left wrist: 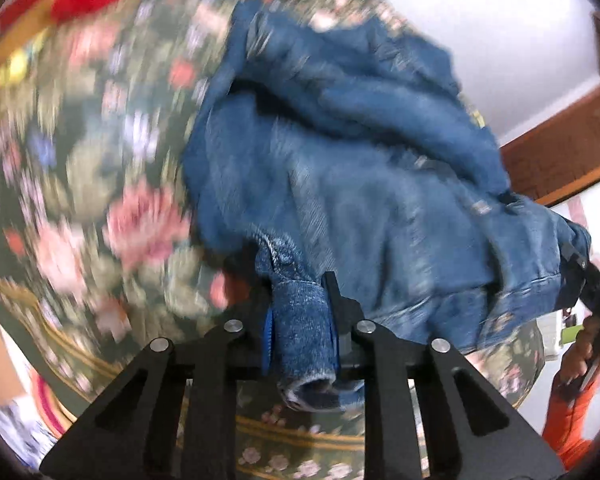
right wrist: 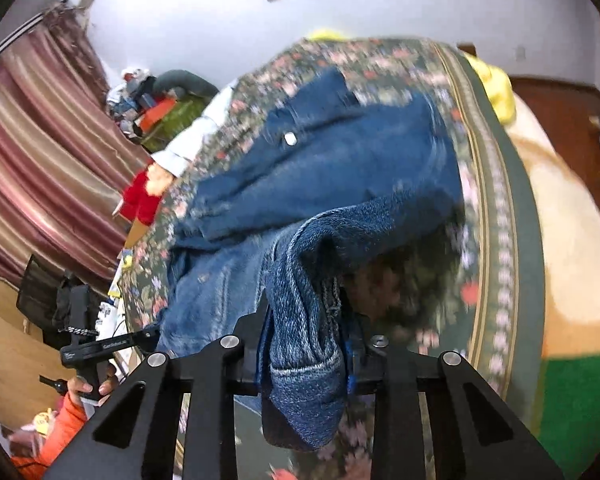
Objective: Fold large clothes
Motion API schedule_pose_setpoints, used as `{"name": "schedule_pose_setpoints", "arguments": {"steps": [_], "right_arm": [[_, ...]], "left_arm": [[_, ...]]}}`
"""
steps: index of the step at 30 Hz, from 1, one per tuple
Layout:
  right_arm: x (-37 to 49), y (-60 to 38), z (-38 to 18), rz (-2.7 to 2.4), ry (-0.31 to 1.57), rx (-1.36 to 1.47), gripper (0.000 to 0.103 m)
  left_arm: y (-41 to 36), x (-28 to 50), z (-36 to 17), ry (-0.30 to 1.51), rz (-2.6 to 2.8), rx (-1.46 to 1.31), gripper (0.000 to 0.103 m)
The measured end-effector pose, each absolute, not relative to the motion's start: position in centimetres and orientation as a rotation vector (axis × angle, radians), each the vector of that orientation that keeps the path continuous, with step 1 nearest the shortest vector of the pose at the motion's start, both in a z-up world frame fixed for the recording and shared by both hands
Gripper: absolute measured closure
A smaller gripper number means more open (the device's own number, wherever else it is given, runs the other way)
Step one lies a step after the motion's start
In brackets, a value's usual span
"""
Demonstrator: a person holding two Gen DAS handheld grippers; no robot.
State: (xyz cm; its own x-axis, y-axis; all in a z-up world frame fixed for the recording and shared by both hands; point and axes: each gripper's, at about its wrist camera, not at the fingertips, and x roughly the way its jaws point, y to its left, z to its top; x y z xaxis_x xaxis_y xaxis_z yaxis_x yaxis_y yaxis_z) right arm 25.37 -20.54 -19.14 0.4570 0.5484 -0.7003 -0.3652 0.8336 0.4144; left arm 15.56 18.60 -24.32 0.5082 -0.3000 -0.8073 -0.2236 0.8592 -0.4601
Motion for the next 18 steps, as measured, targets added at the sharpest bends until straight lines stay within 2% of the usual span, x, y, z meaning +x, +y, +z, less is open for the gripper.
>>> {"name": "schedule_pose_setpoints", "arguments": {"steps": [11, 15, 18], "right_arm": [[33.4, -19.5, -14.0, 0.523, 0.751, 0.227, 0.081], [38.3, -18.9, -13.6, 0.451, 0.718, 0.227, 0.083], [43.2, -18.1, -14.6, 0.399, 0.742, 0.221, 0.083]], "left_arm": [[21.4, 22.3, -12.6, 0.731, 0.07, -0.475, 0.085], [23.6, 28.0, -11.6, 0.691, 0.132, -0.509, 0.085], [25.0, 32.7, -13.3, 0.722, 0.197, -0.534, 0.085]]}}
